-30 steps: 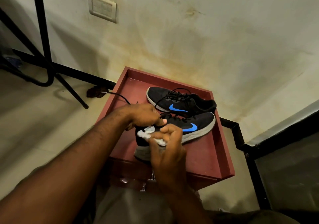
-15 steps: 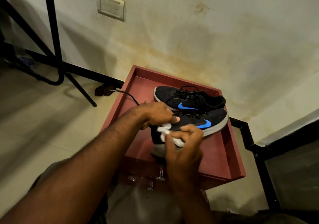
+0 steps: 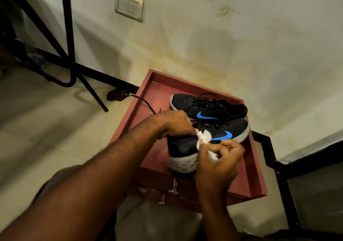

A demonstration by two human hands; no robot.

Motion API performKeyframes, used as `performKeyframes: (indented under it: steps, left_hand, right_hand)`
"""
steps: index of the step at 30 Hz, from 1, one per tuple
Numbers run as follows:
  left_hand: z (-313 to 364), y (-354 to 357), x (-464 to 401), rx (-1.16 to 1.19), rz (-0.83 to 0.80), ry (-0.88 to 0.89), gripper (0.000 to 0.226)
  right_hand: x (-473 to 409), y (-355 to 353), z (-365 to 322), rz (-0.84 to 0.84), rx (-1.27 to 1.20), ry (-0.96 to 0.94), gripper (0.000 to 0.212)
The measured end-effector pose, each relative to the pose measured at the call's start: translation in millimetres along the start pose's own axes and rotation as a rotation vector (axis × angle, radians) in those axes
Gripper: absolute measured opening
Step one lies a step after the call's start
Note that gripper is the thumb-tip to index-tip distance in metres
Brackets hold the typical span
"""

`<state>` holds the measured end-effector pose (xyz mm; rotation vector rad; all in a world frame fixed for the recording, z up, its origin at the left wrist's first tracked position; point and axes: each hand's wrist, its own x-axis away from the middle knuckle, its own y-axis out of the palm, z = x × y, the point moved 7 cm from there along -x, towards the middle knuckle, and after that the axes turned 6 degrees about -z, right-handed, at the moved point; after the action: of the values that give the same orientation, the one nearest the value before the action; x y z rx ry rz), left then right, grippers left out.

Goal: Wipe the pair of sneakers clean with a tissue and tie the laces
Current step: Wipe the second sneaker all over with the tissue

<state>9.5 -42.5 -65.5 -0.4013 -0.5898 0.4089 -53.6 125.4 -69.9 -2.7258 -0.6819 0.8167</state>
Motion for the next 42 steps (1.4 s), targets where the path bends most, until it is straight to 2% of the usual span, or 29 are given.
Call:
performKeyframes:
  steps: [3, 5, 7, 9, 11, 12, 15, 18, 20, 22, 25, 27, 28, 31, 33, 35, 37, 40, 42]
  left_hand:
    - [-0.4, -3.7, 1.0, 0.008, 0.0, -0.015, 0.041]
    - [-2.4, -4.1, 2.5, 0.017, -0.013, -0.022, 0.041]
    - [-2.1, -3.0, 3.6, -0.007, -0.023, -0.025, 0.038]
    - [-2.3, -3.6, 3.5, -0.008, -0.003, -0.034, 0.039]
    - [-4.4, -4.5, 3.8, 0.033, 0.007, -0.049, 0.043]
    - [-5.3, -4.2, 3.7, 0.053, 0.001, -0.052, 0.043]
    - [-7.6, -2.6, 5.3, 0.101, -0.014, -0.05, 0.04]
    - [-9.5, -2.4, 5.8, 0.173, -0.053, -0.058, 0.03]
    - [-11.0, -4.0, 6.9, 0.228, -0.089, -0.049, 0.019]
    - [-11.2, -6.0, 7.8, 0.249, -0.125, -0.033, 0.017]
    - [-11.2, -4.5, 11.9, 0.221, -0.212, -0.023, 0.021]
    - [-10.6, 0.2, 12.5, 0.169, -0.274, -0.006, 0.015]
    - [-11.1, 2.7, 11.9, 0.153, -0.286, 0.001, 0.011]
    - [-14.4, 1.1, 7.8, 0.15, -0.232, 0.0, 0.025]
    - [-15.8, -2.2, 7.2, 0.18, -0.209, 0.0, 0.027]
    - [-16.1, -2.6, 10.2, 0.201, -0.228, -0.011, 0.019]
    - [-13.5, -0.9, 11.8, 0.196, -0.26, 0.005, 0.017]
    - [-11.7, -0.8, 11.2, 0.191, -0.242, 0.015, 0.017]
    - [-13.7, -3.4, 10.4, 0.213, -0.205, 0.001, 0.012]
  right_hand:
    - [-3.9, 4.5, -12.5, -0.202, 0.083, -0.176, 0.044]
    - [-12.9, -8.0, -1.8, -0.165, 0.083, -0.114, 0.036]
    - [-16.1, -19.3, 5.8, -0.089, 0.019, -0.029, 0.048]
    - [-1.3, -4.4, -9.3, -0.231, 0.064, -0.195, 0.055]
    - [13.6, 9.4, -13.8, -0.357, 0.085, -0.276, 0.051]
    - [11.5, 6.1, -10.2, -0.32, 0.086, -0.246, 0.05]
    - [-0.9, -14.9, 8.3, -0.066, 0.068, -0.04, 0.047]
    - [7.7, -8.2, -2.6, -0.175, 0.08, -0.12, 0.033]
    - [1.2, -21.2, 4.3, -0.094, -0.041, -0.026, 0.027]
    - [-12.7, -39.8, 13.2, 0.023, -0.139, 0.039, 0.022]
    - [-14.2, -28.6, -9.5, -0.11, 0.088, -0.186, 0.021]
    - [-1.0, -7.8, -23.1, -0.225, 0.201, -0.334, 0.021]
    - [2.3, -0.2, -26.5, -0.254, 0.223, -0.369, 0.021]
    - [5.2, 11.5, -26.9, -0.272, 0.232, -0.397, 0.022]
    - [14.9, 18.1, -31.1, -0.375, 0.244, -0.487, 0.018]
    - [29.2, 22.3, -35.7, -0.515, 0.277, -0.578, 0.016]
    - [20.6, 21.3, -35.9, -0.527, 0.338, -0.578, 0.013]
    - [-8.1, 20.8, -33.2, -0.395, 0.382, -0.467, 0.01]
    - [1.3, 27.8, -36.2, -0.465, 0.408, -0.485, 0.007]
